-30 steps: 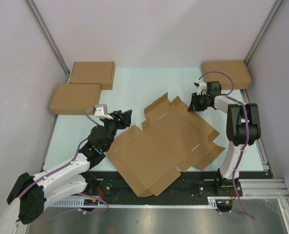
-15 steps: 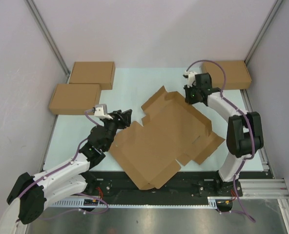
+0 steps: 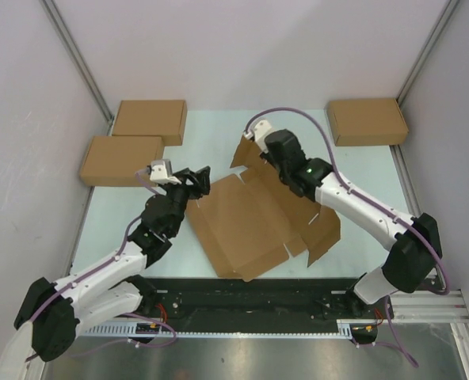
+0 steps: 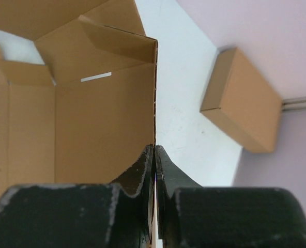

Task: Fold the paper box

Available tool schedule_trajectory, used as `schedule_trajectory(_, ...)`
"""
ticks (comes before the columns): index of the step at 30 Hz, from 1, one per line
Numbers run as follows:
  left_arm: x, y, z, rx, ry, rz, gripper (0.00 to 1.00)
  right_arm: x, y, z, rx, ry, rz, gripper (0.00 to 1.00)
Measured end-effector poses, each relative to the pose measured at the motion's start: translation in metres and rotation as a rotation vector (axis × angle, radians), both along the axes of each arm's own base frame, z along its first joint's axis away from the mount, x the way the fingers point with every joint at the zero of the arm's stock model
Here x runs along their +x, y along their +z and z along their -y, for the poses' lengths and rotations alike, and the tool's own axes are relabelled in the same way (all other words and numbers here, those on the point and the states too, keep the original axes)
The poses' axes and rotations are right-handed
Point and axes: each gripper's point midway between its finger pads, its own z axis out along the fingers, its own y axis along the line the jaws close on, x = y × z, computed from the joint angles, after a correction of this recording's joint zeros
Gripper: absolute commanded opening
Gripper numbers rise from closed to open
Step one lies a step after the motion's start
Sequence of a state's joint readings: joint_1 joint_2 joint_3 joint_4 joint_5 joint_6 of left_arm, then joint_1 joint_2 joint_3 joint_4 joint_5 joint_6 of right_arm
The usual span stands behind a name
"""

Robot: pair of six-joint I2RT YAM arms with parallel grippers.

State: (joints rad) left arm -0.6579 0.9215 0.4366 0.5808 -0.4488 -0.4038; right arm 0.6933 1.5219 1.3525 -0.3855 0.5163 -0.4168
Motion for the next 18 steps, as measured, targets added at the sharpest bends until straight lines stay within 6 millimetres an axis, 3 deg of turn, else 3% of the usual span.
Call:
schedule_trajectory(4,0.020,0.009,-0.010,0.018,0.032,0.013,0.91,-0.024,0.011,-0.022,-0.114,0.053,0.048,0.00)
schedule_trajectory(8,0.035,0.008,-0.016,0.023,0.014,0.031,0.92,-0.043,0.030,-0.029,-0.170,0.089,0.098,0.00)
schedule_trajectory(12,0.044,0.003,-0.001,0.030,-0.084,0.070,0.91,-0.051,0.046,-0.020,-0.175,0.078,0.126,0.00)
schedule_trajectory(18,0.051,-0.014,0.027,0.051,-0.209,0.110,0.89,-0.057,0.045,-0.017,-0.180,0.083,0.114,0.00)
